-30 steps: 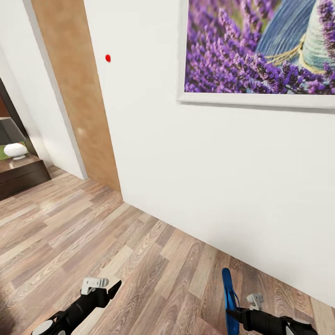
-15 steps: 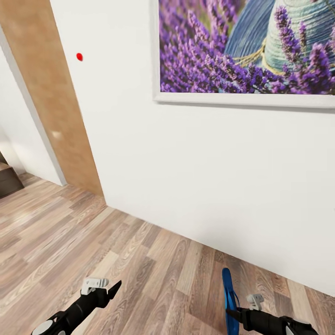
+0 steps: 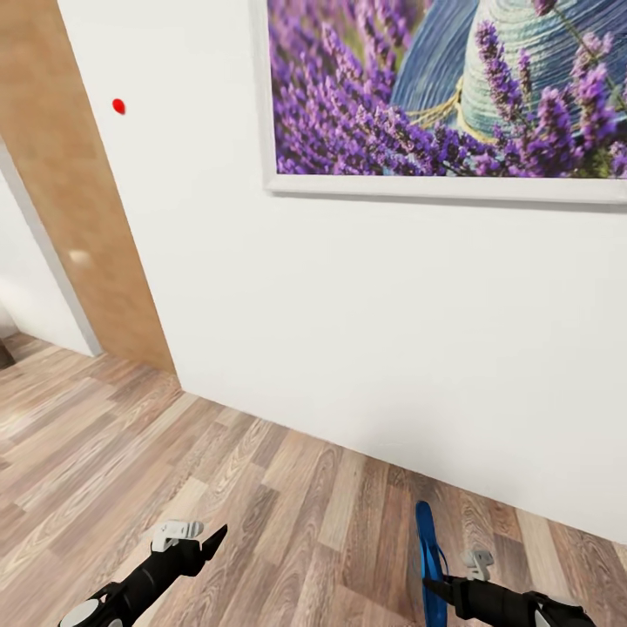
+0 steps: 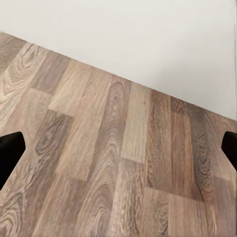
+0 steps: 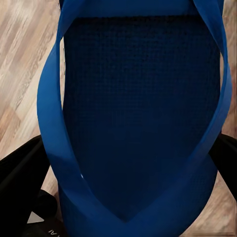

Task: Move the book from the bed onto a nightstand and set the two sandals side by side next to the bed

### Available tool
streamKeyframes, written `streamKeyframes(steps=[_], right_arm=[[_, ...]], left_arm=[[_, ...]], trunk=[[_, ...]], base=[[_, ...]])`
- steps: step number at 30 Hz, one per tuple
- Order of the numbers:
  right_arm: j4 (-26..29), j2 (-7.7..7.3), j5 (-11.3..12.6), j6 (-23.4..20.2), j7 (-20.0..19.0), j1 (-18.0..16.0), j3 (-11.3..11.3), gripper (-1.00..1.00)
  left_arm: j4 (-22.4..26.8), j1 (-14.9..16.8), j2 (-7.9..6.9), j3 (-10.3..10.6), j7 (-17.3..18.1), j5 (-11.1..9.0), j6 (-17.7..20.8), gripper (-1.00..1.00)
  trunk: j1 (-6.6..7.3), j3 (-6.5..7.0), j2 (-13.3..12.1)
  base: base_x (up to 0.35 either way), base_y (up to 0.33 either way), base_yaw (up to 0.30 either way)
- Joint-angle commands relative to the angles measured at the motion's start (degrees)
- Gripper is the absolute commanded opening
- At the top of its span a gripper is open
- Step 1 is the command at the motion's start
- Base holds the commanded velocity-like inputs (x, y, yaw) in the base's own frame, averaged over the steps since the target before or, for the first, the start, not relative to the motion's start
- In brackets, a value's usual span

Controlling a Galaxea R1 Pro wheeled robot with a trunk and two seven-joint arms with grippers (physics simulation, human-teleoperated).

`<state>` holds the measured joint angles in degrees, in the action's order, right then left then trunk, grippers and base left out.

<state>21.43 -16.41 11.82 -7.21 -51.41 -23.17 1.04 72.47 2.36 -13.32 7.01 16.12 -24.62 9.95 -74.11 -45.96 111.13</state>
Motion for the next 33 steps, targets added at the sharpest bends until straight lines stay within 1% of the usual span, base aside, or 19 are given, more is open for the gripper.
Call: streamKeyframes(steps=[1, 33], right_arm=[[0.0, -0.02, 0.6, -0.6, -0.2, 0.0, 0.1, -1.0], [0.0, -0.02, 0.6, -0.6, -0.2, 0.0, 0.1, -1.0]], left_arm=[[0.1, 0.0, -0.04, 0.0, 0.1, -0.6, 0.4, 1.0], [0.0, 0.0, -0.04, 0.1, 0.1, -0.6, 0.4, 1.0]], trunk=[[0.01, -0.01, 0.0], [0.01, 1.46, 0.0]], base=[[0.0, 0.0, -0.258], [0.0, 0.0, -0.244]])
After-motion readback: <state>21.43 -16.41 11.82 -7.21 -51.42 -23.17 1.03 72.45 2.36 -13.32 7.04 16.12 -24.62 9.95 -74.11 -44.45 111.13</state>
